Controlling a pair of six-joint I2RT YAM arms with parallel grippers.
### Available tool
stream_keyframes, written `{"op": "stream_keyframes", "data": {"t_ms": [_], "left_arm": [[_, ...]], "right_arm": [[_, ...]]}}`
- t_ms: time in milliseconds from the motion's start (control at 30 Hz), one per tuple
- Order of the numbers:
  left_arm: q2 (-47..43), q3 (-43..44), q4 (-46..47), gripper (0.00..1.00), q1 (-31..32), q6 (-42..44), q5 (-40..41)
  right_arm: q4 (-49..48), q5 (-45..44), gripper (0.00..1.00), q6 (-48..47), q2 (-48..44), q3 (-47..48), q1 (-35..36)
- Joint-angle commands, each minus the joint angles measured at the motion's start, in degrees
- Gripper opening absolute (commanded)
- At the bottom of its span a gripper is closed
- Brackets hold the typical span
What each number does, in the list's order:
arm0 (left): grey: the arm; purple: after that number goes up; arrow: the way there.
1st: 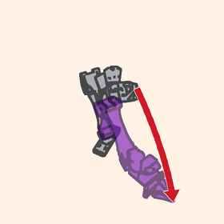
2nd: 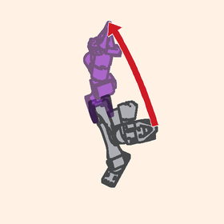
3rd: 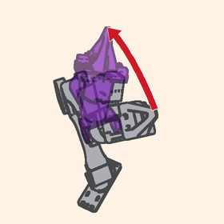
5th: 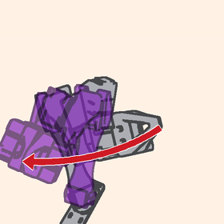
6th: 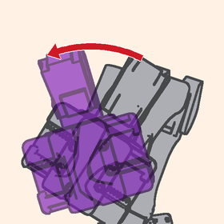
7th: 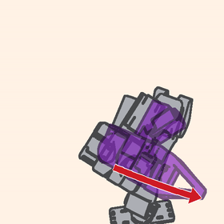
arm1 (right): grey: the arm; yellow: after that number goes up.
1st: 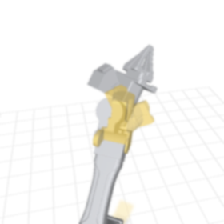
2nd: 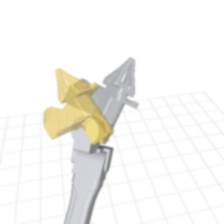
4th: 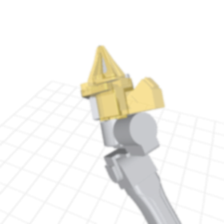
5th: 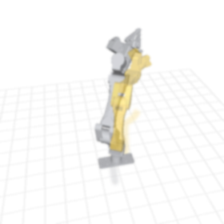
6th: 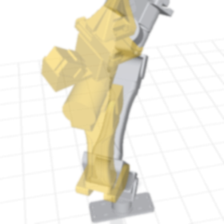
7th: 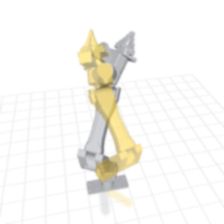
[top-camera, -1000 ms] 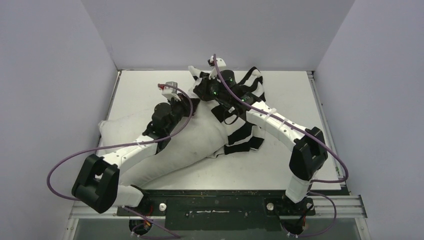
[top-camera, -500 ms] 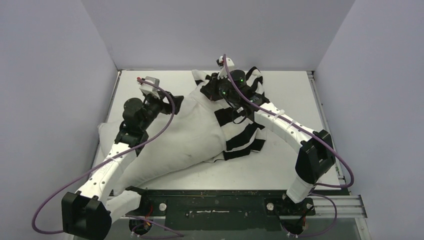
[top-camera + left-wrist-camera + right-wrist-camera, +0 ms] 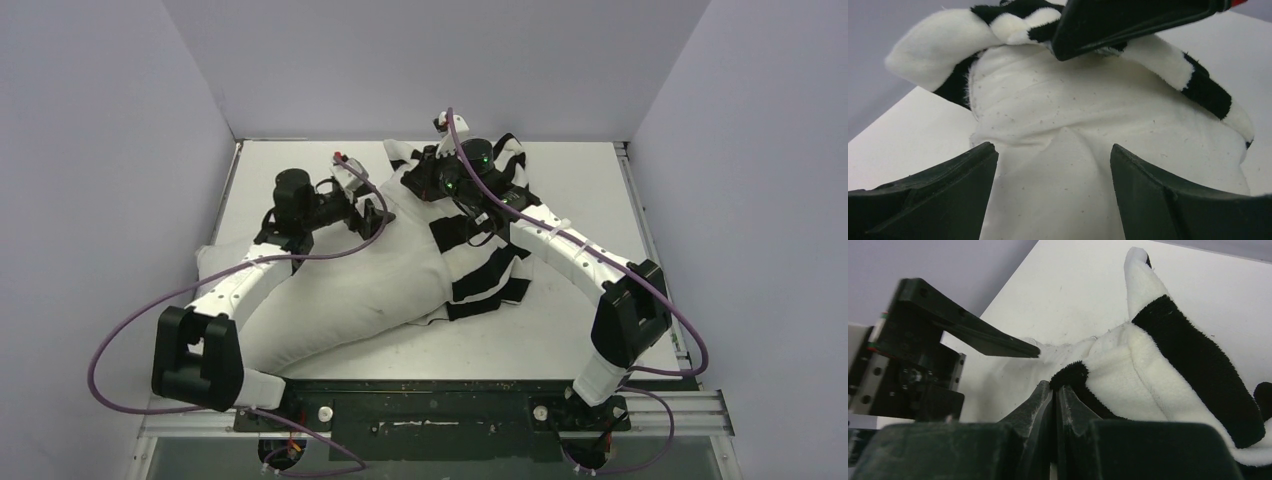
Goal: Put the pillow into the pillowcase
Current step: Stuff the pillow into the pillowcase.
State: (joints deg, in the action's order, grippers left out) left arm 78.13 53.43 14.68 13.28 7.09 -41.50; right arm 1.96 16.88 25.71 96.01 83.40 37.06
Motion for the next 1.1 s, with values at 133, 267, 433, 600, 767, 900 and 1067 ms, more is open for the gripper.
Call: {"op": "stream_keyframes", "data": {"t_ms": [133, 267, 433, 600, 767, 900, 1067], "left_arm": [[8.3, 2.1, 5.6, 0.29, 3.7, 5.3, -1.7], [4.4, -2.3, 16.8, 0.00, 6.0, -0.1, -1.2], [-1.2, -6.0, 21.7, 0.00, 13.1, 3.2, -2.0], [-0.2, -9.3, 30.6, 0.00, 14.8, 1.0, -0.9], [1.8, -9.3, 34.5, 0.00, 14.8, -1.0, 1.7], [3.1, -10.4, 38.0, 0.00, 14.6, -4.2, 8.7], [1.0, -12.3, 35.6, 0.00, 15.5, -4.6, 26.8]], "right_arm": [[-4.1, 3.2, 0.00, 0.7, -2.6, 4.1, 0.4], [-3.6, 3.2, 0.00, 0.9, -1.0, 5.9, 0.3], [-2.9, 2.2, 0.00, 2.5, 2.4, 9.3, 0.3], [1.2, 4.7, 0.00, 1.4, 6.5, 15.2, 2.3], [7.1, 7.6, 0.00, -1.7, 9.0, 21.2, 6.7], [4.9, 9.6, 0.00, 0.8, 7.1, 19.8, 8.7], [-0.8, 5.1, 0.00, 5.8, 1.7, 10.6, 9.1]]}}
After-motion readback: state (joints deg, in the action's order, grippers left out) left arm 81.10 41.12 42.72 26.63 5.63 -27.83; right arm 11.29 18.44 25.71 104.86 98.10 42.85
